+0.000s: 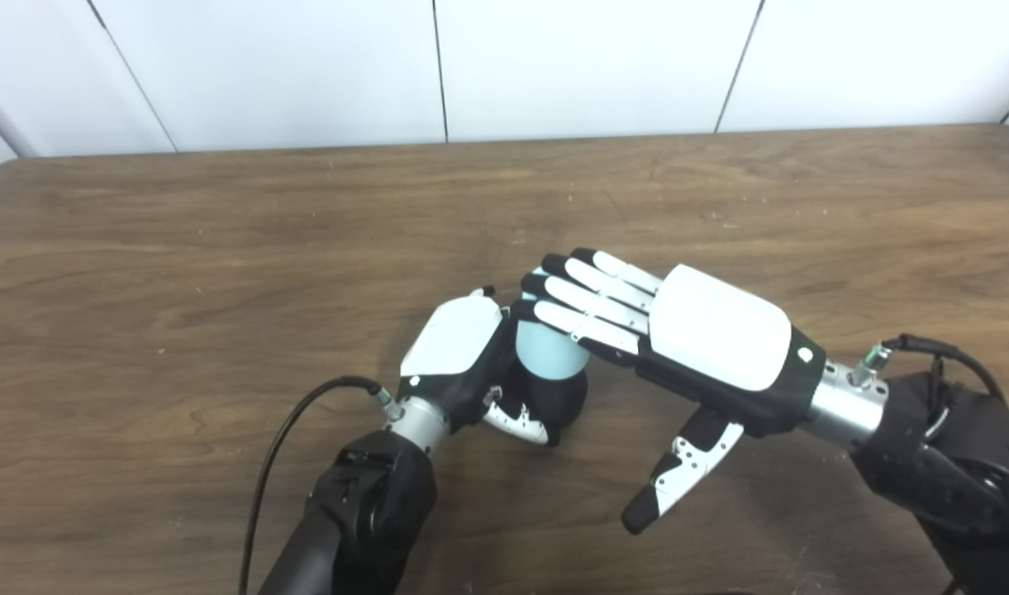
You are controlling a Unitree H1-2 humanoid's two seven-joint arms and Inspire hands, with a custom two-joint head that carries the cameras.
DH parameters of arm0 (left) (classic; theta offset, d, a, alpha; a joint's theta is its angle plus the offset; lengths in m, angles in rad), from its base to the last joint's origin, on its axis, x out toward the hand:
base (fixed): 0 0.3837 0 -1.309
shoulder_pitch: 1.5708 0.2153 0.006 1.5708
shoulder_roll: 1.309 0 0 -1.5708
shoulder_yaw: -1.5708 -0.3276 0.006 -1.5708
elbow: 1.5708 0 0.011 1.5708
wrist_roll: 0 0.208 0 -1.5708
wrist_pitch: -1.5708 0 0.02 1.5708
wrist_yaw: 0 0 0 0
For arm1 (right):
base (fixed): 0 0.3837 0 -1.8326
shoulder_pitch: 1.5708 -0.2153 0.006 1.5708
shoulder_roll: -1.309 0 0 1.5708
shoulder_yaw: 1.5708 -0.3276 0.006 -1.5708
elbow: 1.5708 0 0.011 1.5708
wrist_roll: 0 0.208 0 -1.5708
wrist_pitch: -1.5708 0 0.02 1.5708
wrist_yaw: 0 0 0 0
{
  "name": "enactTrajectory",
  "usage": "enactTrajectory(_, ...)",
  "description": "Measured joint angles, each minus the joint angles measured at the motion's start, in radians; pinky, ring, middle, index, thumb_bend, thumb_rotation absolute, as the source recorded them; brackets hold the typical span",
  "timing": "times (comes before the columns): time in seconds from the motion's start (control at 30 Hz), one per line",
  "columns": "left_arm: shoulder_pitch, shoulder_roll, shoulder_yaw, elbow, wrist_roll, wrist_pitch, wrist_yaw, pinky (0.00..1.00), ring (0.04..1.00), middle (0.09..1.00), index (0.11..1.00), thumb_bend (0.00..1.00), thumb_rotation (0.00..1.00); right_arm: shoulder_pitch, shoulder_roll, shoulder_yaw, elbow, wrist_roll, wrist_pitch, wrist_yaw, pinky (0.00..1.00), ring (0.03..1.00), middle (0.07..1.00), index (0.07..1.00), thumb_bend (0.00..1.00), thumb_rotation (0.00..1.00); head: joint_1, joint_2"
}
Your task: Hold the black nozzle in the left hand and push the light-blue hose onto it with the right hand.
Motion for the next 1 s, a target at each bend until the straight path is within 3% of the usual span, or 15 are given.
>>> enactTrajectory(1.0,0.0,-0.003,-0.003,-0.004,0.016,0.011,-0.015,1.0,0.687,0.546,0.45,0.51,0.0,-0.005,-0.001,0.024,0.007,-0.001,0.022,-0.028,1.0,1.0,0.998,0.967,0.68,1.0,0.0,0.005)
